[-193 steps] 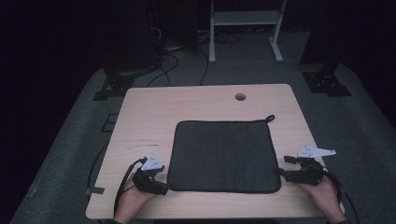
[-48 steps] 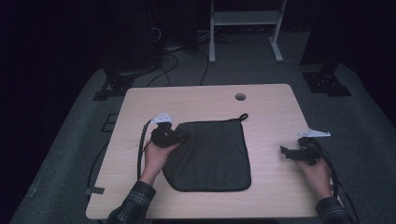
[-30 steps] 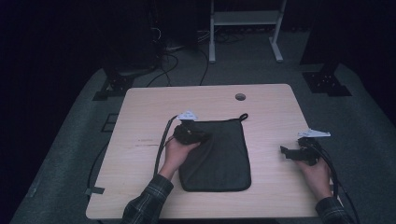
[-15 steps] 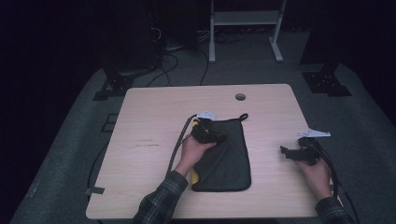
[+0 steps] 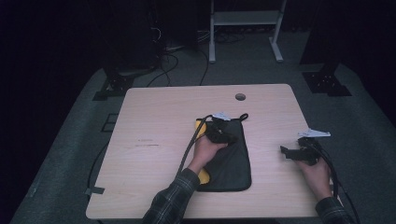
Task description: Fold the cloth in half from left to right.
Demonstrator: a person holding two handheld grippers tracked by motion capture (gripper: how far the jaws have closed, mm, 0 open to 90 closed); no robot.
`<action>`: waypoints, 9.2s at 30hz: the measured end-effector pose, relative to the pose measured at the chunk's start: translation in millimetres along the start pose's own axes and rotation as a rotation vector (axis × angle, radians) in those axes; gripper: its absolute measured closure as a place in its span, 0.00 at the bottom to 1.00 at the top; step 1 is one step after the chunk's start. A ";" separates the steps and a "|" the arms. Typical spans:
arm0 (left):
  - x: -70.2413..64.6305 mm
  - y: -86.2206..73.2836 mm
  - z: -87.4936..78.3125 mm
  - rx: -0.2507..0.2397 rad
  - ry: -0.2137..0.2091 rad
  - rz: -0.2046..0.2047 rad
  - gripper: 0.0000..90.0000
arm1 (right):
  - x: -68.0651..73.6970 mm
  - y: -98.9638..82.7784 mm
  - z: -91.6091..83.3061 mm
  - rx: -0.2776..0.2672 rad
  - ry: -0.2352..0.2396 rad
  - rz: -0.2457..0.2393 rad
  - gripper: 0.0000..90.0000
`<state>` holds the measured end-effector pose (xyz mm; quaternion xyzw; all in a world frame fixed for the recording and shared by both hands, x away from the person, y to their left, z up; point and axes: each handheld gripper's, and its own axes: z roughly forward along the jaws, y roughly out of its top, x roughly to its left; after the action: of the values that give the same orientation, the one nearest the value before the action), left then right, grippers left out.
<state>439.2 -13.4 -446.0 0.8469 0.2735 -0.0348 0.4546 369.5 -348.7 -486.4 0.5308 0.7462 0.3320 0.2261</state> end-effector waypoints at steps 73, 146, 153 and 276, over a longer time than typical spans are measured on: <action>35.7 -96.9 -123.1 0.101 0.289 -0.082 0.97 | 0.1 0.0 0.0 0.000 0.004 -0.002 0.15; 26.8 -201.2 -208.5 0.057 0.481 0.013 0.00 | 112.9 88.5 6.5 -0.110 0.366 -0.187 0.28; 26.8 -201.2 -208.2 0.055 0.482 0.011 0.00 | 138.1 102.7 13.8 -0.123 0.412 -0.241 0.42; 26.8 -201.2 -208.3 0.057 0.482 0.011 0.00 | 277.9 134.0 122.5 0.081 0.577 -0.481 0.91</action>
<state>322.9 250.5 -483.7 0.8446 0.3685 0.1632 0.3524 447.2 -26.6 -466.6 0.2336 0.8951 0.3755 0.0571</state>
